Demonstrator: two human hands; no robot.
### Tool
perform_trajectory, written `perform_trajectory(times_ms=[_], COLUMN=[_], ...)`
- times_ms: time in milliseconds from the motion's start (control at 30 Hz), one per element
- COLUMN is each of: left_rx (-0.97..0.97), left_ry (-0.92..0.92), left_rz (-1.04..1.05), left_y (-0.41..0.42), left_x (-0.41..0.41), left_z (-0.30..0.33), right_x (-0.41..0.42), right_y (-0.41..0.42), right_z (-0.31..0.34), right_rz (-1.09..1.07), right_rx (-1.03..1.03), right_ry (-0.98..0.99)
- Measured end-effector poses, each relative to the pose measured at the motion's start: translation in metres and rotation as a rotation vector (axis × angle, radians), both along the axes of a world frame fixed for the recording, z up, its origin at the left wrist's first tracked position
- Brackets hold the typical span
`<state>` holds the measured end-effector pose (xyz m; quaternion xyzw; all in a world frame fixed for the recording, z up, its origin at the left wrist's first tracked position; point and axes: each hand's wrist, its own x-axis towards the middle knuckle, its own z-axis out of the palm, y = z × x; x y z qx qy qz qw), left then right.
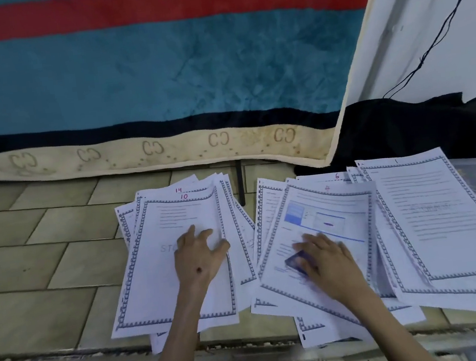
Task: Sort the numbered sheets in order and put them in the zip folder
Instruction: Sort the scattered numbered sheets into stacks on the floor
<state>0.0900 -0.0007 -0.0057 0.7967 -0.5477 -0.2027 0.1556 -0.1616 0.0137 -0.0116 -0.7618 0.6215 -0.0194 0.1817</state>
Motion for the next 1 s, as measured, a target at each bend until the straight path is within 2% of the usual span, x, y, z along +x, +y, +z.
perform_trajectory(times_ms=[100, 200, 300, 400, 467, 500, 567, 633, 667, 700, 733, 800, 833, 867, 933, 1000], left_rx=[-0.041, -0.252, -0.393, -0.496, -0.489, -0.479, -0.464, -0.385, -0.348, -0.350, -0.377, -0.417, -0.393, -0.322, -0.168, -0.151], left_ry=[0.022, 0.316, 0.651, 0.934, 1.048, 1.089, 1.117, 1.160, 1.161, 1.083, 0.909, 0.364, 0.177, 0.099, 0.103, 0.115], left_rz=[0.006, 0.130, 0.324, 0.517, 0.634, 0.669, 0.646, 0.486, 0.396, 0.333, 0.300, 0.346, 0.387, 0.430, 0.467, 0.467], left_y=[0.001, 0.006, 0.012, 0.019, 0.023, 0.023, 0.021, 0.018, 0.017, 0.017, 0.017, 0.016, 0.016, 0.016, 0.015, 0.013], left_x=[0.002, 0.004, 0.014, 0.031, 0.039, 0.040, 0.039, 0.036, 0.035, 0.036, 0.040, 0.053, 0.058, 0.063, 0.067, 0.069], left_z=[-0.001, 0.005, 0.007, -0.006, -0.010, -0.009, -0.006, -0.001, 0.001, 0.002, 0.002, 0.000, 0.000, 0.000, -0.001, -0.003], right_x=[-0.002, 0.027, 0.072, 0.108, 0.121, 0.125, 0.127, 0.125, 0.122, 0.117, 0.113, 0.103, 0.099, 0.097, 0.097, 0.099], right_y=[-0.008, -0.012, -0.016, -0.021, -0.024, -0.026, -0.029, -0.029, -0.029, -0.028, -0.027, -0.026, -0.026, -0.025, -0.024, -0.025], right_z=[0.001, 0.014, 0.028, 0.021, 0.016, 0.015, 0.016, 0.020, 0.023, 0.025, 0.029, 0.032, 0.029, 0.028, 0.025, 0.020], right_rz=[-0.063, -0.137, -0.225, -0.247, -0.253, -0.258, -0.268, -0.292, -0.309, -0.316, -0.304, -0.306, -0.337, -0.374, -0.409, -0.412], right_rx=[-0.099, -0.118, 0.050, 0.238, 0.246, 0.243, 0.258, 0.270, 0.270, 0.271, 0.271, 0.283, 0.282, 0.252, 0.164, 0.139], right_ry=[-0.016, -0.246, -0.515, -0.417, -0.260, -0.248, -0.369, -0.544, -0.594, -0.609, -0.612, -0.632, -0.647, -0.660, -0.681, -0.682])
